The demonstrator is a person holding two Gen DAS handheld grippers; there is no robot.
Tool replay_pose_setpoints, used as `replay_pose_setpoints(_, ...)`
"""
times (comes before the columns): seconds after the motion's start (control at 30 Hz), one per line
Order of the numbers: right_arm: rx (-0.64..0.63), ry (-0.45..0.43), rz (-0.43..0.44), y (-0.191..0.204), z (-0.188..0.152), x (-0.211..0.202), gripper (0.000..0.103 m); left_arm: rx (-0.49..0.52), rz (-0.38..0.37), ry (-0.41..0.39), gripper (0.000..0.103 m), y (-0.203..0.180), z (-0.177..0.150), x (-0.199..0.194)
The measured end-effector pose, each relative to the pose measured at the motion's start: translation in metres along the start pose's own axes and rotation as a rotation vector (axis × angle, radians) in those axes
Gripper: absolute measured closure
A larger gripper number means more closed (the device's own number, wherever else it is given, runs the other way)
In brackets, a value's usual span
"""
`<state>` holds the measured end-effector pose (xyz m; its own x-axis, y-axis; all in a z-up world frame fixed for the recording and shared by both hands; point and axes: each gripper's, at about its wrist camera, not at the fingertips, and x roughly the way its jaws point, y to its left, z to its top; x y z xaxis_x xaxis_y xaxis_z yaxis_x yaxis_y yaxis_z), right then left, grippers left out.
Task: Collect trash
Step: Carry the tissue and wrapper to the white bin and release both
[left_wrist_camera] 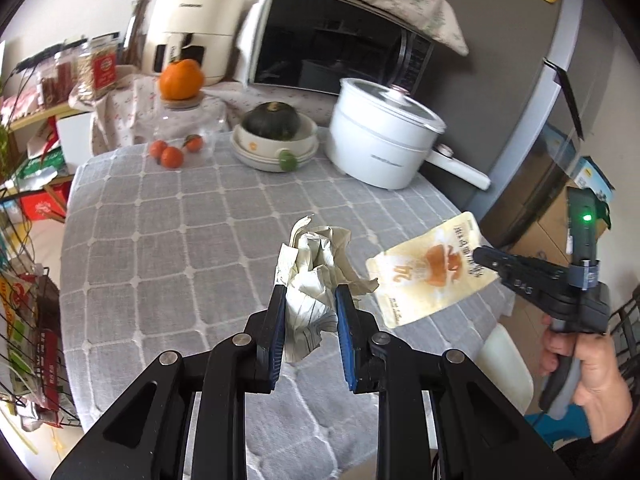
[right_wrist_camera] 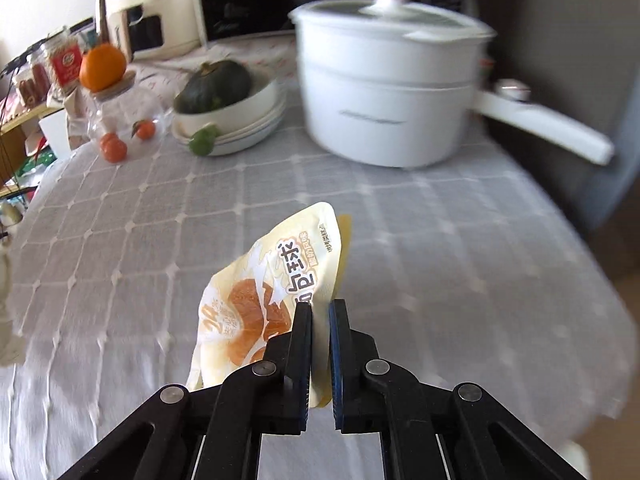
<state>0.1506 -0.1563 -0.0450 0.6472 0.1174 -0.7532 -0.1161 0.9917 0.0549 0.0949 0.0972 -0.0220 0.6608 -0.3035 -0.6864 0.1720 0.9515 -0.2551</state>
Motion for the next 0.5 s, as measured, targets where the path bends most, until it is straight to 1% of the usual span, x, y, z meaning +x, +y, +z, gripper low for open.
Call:
replay_pose_setpoints(0.1, 0.036, -0.001, -0.029, -0.025, -0.016, -0.029, 0.098, 0.03, -0.037, 0.003, 0.078, -0.024, -0.008, -0.003)
replay_pose_setpoints(0.17, 0.061, 0.008, -0.061, -0.044, -0.032, -0.056, 0.098, 0.052, -0.061, 0.009, 0.078, -0.041, -0.016, -0.004)
replay_pose_setpoints(0.3, 0.044, 0.008, -0.189, -0.068, -0.061, -0.102, 0.098, 0.093, -0.113, 0.033, 0.078, -0.078, -0.033, -0.003)
replay_pose_setpoints(0.4, 0.033, 0.008, -0.279, -0.087, -0.084, -0.129, 0.097, 0.134, -0.147, 0.06, 0.078, -0.107, -0.045, 0.002)
replay_pose_setpoints(0.5, 0.054, 0.037, -0.337, -0.108, -0.104, -0.139, 0.097, 0.187, -0.172, 0.081, 0.078, -0.138, -0.059, 0.008)
